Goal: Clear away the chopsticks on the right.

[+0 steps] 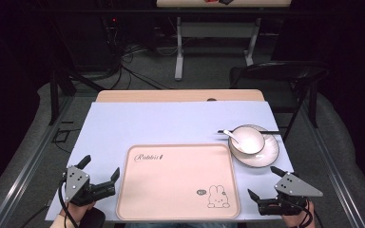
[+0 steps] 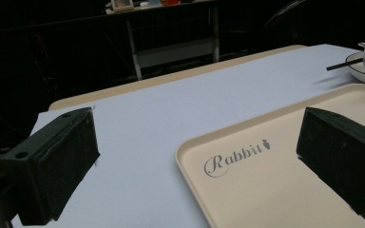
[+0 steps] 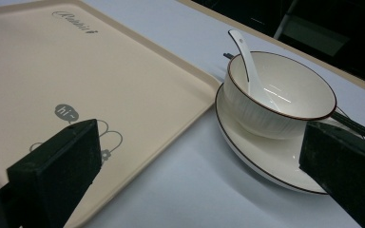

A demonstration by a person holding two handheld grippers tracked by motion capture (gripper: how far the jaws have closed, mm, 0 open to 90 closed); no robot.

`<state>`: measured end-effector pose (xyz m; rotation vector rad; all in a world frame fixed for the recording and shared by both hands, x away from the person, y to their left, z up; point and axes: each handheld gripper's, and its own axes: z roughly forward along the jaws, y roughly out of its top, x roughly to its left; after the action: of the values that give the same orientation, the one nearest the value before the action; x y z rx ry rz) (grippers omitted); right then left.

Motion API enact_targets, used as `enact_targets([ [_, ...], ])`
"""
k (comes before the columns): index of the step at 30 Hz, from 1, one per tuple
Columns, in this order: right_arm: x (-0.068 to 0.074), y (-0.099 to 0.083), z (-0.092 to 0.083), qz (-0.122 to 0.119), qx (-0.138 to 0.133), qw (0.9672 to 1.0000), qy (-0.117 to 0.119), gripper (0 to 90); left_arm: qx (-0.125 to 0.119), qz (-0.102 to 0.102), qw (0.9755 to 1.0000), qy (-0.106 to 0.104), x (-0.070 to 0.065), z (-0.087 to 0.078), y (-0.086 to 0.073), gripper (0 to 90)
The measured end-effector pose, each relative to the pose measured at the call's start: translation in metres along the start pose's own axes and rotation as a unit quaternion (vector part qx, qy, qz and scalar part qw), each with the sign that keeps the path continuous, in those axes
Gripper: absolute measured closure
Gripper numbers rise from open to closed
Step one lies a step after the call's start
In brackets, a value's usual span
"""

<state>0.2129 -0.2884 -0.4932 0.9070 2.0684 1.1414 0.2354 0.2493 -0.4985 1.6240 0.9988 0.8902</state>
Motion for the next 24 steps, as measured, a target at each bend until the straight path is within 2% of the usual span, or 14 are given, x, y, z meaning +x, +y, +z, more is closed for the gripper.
enact_targets([
  [7, -0.002, 0.0, 0.0, -0.003, 0.0, 0.9999, -0.014, 0.0, -0.002, 0.004, 1.0, -0.004, -0.001, 0.0, 0.0, 0.0],
  [10, -0.004, 0.001, 0.002, -0.007, 0.013, 0.9997, -0.02, 0.0, -0.002, 0.006, 1.0, -0.007, -0.001, 0.0, 0.0, 0.0],
  [11, -0.007, 0.002, 0.003, -0.023, 0.023, 0.9992, -0.024, 0.0, -0.002, 0.007, 1.0, -0.007, -0.001, 0.0, 0.0, 0.0],
  [12, -0.007, 0.002, 0.003, -0.023, 0.023, 0.9992, -0.024, 0.0, -0.002, 0.007, 1.0, -0.007, -0.001, 0.0, 0.0, 0.0],
  [14, -0.009, 0.003, 0.003, -0.041, 0.031, 0.9983, -0.028, 1.2, -0.002, 0.007, 1.0, -0.006, -0.002, 0.0, 0.0, 0.0],
  [15, -0.013, 0.005, 0.003, -0.046, 0.054, 0.9974, -0.015, 2.1, -0.003, 0.006, 1.0, -0.006, -0.001, 0.0, 0.0, 0.0],
  [18, -0.022, 0.01, 0.006, -0.033, 0.097, 0.9942, 0.034, 0.0, 0.001, 0.008, 1.0, -0.005, -0.002, 0.0, 0.0, 0.0],
  [20, -0.027, 0.013, 0.008, -0.048, 0.114, 0.9916, 0.038, 0.0, 0.002, 0.01, 0.9999, -0.008, -0.002, 0.001, 0.0, 0.0],
  [21, -0.029, 0.015, 0.009, -0.055, 0.115, 0.9906, 0.049, 0.0, 0.003, 0.01, 0.9999, -0.008, -0.002, 0.001, 0.0, 0.0],
  [23, -0.036, 0.021, 0.011, -0.071, 0.129, 0.9879, 0.051, 0.0, 0.005, 0.009, 0.9999, -0.008, -0.002, 0.001, 0.0, 0.0],
  [24, -0.04, 0.024, 0.012, -0.075, 0.133, 0.986, 0.067, 0.0, 0.005, 0.009, 0.9999, -0.008, -0.002, 0.002, 0.001, 0.0],
])
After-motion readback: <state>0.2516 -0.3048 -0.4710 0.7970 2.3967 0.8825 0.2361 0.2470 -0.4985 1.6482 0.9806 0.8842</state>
